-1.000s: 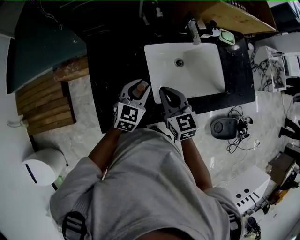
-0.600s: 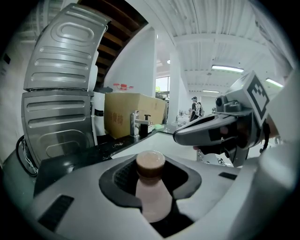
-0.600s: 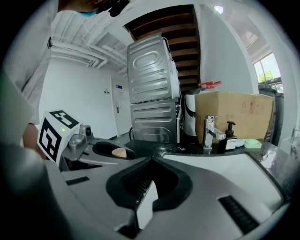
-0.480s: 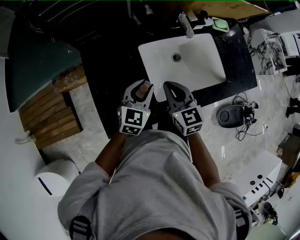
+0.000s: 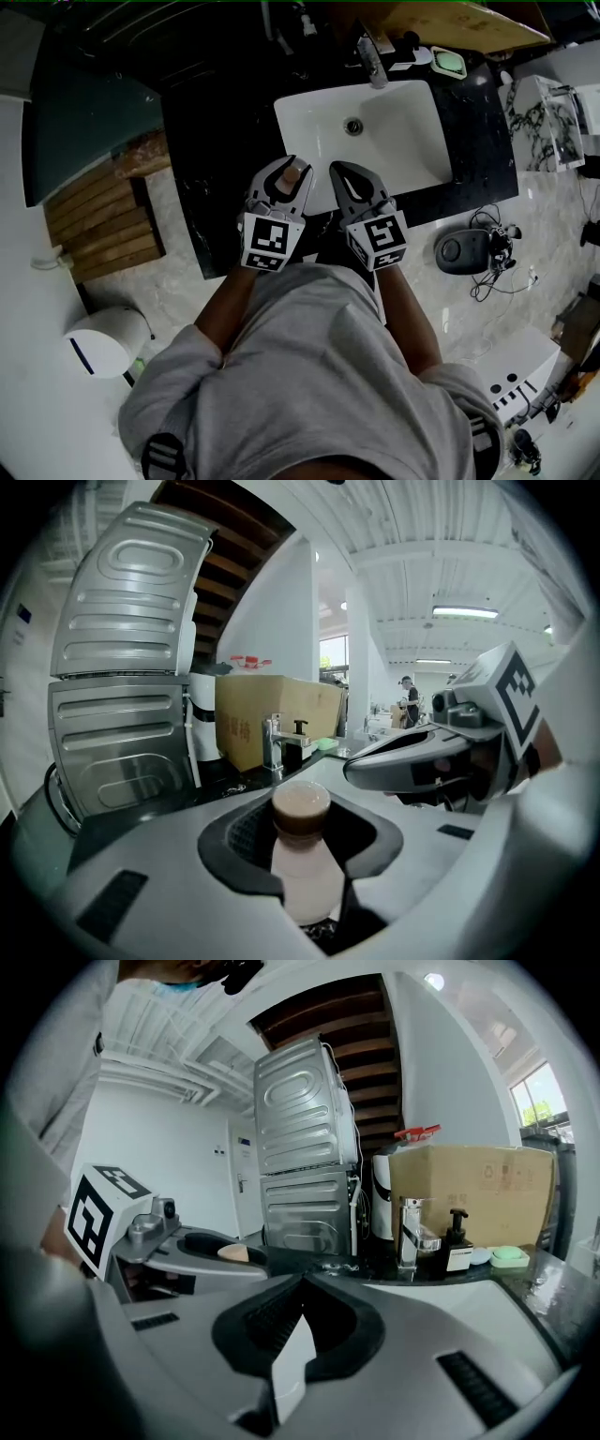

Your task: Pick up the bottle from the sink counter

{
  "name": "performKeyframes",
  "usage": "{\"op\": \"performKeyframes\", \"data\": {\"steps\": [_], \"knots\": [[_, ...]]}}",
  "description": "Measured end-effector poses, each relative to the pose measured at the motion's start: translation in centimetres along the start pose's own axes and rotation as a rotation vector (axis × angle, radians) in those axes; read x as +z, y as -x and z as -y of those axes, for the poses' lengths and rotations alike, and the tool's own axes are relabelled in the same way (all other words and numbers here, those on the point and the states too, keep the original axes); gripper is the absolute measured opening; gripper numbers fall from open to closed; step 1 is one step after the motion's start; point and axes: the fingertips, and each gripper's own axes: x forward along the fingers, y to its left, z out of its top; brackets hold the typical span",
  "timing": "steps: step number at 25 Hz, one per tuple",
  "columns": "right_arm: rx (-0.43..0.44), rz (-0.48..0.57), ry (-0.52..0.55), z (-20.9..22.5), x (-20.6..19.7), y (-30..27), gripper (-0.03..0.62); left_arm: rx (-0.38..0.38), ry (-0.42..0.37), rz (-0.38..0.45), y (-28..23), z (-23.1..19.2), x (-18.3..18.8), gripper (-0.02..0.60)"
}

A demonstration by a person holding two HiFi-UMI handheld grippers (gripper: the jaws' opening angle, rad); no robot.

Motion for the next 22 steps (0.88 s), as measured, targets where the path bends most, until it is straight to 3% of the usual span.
{"op": "performKeyframes", "data": {"steps": [8, 15, 22], "knots": [[0.080, 0.020, 0.031, 5.3, 0.7, 1.7, 0.009, 0.101, 0.030, -0.008, -3.9, 2.3, 2.6, 0.127], [0.094, 0.064, 0.039, 12.3, 2.8, 3.5, 0.009, 0.175, 0.056, -0.017, -7.8, 4.4, 5.8, 0.127], [0.108, 0.098, 0.063, 16.7, 4.0, 5.3, 0.009, 0.271, 0.070, 0.016, -10.2, 6.0, 8.8, 0.127]]}}
